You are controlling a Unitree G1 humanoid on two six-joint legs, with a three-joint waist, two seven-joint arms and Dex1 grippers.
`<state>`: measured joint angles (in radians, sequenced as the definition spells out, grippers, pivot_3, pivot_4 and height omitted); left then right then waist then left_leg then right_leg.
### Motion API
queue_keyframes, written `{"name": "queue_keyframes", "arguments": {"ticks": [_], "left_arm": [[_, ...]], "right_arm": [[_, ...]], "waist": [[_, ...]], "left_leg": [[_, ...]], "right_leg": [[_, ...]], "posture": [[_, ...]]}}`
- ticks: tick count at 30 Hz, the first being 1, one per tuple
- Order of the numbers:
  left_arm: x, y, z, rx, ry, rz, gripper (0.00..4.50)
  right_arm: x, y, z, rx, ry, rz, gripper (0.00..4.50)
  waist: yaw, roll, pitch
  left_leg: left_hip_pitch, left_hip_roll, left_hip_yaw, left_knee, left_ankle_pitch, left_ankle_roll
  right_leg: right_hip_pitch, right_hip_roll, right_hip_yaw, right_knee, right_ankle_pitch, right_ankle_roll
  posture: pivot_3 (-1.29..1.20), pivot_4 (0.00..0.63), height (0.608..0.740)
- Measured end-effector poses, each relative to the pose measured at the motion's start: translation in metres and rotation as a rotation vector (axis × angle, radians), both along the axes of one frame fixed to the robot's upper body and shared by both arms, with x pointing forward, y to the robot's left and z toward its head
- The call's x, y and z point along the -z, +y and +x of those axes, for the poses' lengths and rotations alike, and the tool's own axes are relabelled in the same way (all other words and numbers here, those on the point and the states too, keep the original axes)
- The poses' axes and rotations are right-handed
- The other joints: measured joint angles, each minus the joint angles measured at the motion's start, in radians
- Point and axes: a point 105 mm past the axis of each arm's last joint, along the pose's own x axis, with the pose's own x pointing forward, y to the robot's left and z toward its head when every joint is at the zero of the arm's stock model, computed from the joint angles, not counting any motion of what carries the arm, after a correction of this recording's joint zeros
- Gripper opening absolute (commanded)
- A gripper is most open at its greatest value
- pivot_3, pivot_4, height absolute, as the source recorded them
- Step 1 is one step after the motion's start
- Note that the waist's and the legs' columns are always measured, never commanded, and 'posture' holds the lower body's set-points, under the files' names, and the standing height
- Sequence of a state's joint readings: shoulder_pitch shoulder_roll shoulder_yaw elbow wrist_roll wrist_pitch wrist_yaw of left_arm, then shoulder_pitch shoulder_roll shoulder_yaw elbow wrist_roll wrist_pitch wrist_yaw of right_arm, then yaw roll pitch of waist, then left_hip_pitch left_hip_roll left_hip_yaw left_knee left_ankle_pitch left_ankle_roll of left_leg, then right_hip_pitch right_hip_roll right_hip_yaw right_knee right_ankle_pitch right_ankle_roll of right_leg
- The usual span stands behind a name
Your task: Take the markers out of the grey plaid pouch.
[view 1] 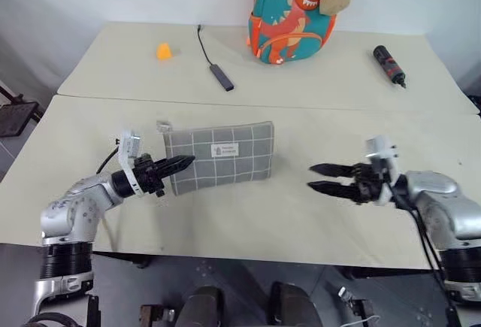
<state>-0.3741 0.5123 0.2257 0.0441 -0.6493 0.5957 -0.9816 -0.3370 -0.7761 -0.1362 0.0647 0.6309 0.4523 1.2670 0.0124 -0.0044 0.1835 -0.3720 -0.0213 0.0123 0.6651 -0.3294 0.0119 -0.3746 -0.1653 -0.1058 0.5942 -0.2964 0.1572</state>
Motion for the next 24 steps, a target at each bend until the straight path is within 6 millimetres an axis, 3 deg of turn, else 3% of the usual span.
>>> {"name": "queue_keyframes", "arguments": {"ticks": [2,4,8,14,24], "left_arm": [[-0.001,-0.011,0.002,0.007,-0.131,0.047,0.00],[0.002,-0.030,0.001,0.063,-0.355,0.202,0.00],[0.003,-0.063,0.007,0.094,-0.585,0.268,0.00],[0.008,-0.085,0.014,0.114,-0.894,0.443,0.00],[0.030,-0.101,0.001,0.205,-1.047,0.522,0.00]], "right_arm": [[-0.004,-0.015,0.005,0.046,0.047,0.015,3.98],[-0.022,-0.030,0.014,0.089,0.084,0.040,4.46],[-0.059,-0.026,0.023,0.066,0.074,0.099,4.46],[-0.070,0.008,0.029,-0.041,0.289,0.119,4.46],[-0.048,0.070,0.020,-0.236,0.525,0.096,4.46]], "waist": [[0.003,0.000,0.000],[0.004,0.001,0.000],[0.010,0.001,0.000],[0.011,0.001,0.000],[0.012,0.001,0.000]], "left_leg": [[0.000,0.000,0.002,0.000,0.000,0.001],[-0.001,0.000,0.008,0.001,0.000,0.001],[-0.001,0.001,0.008,0.001,0.000,0.001],[-0.003,0.001,0.007,0.003,0.000,0.002],[-0.012,0.000,0.000,0.012,-0.001,0.003]], "right_leg": [[0.000,0.000,0.000,-0.001,0.001,0.000],[0.000,0.000,0.000,-0.002,0.003,0.000],[0.000,0.001,-0.001,-0.003,0.004,-0.001],[-0.001,0.001,-0.002,-0.003,0.005,-0.001],[-0.003,0.000,-0.009,-0.002,0.005,0.000]], "posture": [[0.00,0.150,0.740],[0.00,0.150,0.740],[0.00,0.150,0.740],[0.00,0.150,0.740],[0.00,0.150,0.740]]}}
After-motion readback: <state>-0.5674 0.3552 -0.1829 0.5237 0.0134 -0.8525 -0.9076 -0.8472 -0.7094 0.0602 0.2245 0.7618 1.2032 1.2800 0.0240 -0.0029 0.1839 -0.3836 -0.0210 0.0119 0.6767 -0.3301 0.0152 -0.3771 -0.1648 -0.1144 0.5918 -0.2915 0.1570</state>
